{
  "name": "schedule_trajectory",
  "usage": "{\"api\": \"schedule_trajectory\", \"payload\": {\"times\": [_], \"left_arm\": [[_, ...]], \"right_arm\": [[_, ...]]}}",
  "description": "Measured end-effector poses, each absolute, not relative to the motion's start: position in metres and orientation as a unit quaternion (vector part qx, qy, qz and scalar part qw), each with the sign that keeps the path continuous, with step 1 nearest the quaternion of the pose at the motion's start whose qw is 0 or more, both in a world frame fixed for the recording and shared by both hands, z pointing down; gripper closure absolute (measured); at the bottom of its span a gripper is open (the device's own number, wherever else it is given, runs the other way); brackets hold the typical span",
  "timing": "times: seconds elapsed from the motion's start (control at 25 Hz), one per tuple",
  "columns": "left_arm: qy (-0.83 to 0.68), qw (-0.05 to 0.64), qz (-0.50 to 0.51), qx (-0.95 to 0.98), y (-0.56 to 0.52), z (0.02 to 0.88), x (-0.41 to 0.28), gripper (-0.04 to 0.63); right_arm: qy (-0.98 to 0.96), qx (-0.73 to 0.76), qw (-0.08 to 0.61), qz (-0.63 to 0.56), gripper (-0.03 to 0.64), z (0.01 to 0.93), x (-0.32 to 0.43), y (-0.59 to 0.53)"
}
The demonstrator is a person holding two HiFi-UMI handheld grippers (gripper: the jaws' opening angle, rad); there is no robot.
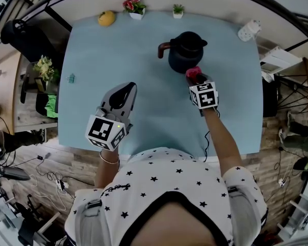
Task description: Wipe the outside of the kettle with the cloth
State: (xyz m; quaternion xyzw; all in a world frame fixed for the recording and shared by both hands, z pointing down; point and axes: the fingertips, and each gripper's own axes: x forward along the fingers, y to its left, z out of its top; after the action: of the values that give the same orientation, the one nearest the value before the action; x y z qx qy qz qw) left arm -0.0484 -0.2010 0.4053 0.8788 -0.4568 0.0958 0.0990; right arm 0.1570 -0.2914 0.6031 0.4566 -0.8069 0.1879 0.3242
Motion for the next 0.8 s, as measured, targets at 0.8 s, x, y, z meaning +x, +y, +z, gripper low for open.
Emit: {"api": "schedule_trajectory", "payload": {"times": [0.8], "left_arm": [[-0.46,0.096,0.098,0.877,-0.199,0.405,-0.049,0.563]], "right_arm": [[-0.801,0.448,0.337,0.21,0.488,0.627,0.158,-0.286]]}}
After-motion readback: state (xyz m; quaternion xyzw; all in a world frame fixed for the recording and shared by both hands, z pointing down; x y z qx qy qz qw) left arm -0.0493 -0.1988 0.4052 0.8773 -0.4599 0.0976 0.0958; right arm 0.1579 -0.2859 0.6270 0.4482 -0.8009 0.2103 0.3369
